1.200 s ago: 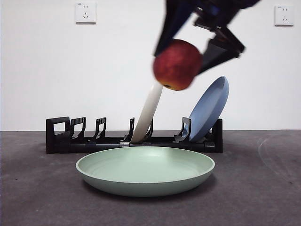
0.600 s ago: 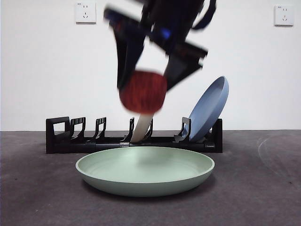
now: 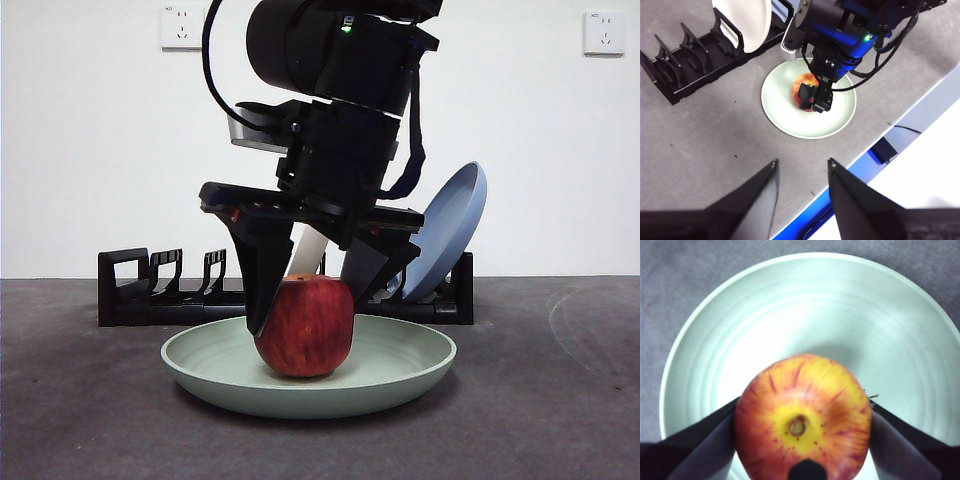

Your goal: Take the green plate from the plate rack,put the plate on the table,take the apple from the table,put the apple in the plate

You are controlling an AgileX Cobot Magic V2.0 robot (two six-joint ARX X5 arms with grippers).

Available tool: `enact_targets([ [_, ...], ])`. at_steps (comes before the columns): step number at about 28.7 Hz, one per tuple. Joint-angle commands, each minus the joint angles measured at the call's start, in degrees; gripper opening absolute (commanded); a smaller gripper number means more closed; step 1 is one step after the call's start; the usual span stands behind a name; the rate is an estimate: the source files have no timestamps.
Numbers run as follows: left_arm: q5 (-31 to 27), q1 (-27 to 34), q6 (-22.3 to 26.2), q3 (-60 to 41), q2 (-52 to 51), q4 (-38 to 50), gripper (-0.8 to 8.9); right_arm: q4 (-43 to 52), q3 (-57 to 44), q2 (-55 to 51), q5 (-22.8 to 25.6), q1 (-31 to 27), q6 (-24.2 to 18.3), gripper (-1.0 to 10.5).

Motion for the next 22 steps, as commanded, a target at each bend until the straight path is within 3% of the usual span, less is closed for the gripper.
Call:
enact_targets([
  [1, -0.20, -0.15, -0.35, -0.26, -0.20, 0.28, 1.61, 0.15, 0.07, 0.85, 0.22, 0.17, 0.61, 1.6],
  [3, -0.22, -0.15, -0.35, -0.26, -0.17, 0.28, 1.61, -0.11, 0.11, 0.83, 0.26, 0.17, 0.61, 4.5],
  [5, -0.22, -0.15, -0.35, -0.26, -0.17, 0.28, 1.61, -0.13, 0.11, 0.83, 0.26, 0.15, 0.61, 5.4],
  [15, -0.22, -0.15, -0.37, -0.26, -0.17, 0.28, 1.61, -5.18, 5.33, 0.81, 0.24, 0.17, 0.57, 5.4],
  [22, -0.22, -0.15, -0.39, -0.26, -0.17, 0.28, 1.61, -19.82, 17.49, 0.63, 0.22, 0.17, -2.43, 5.4],
])
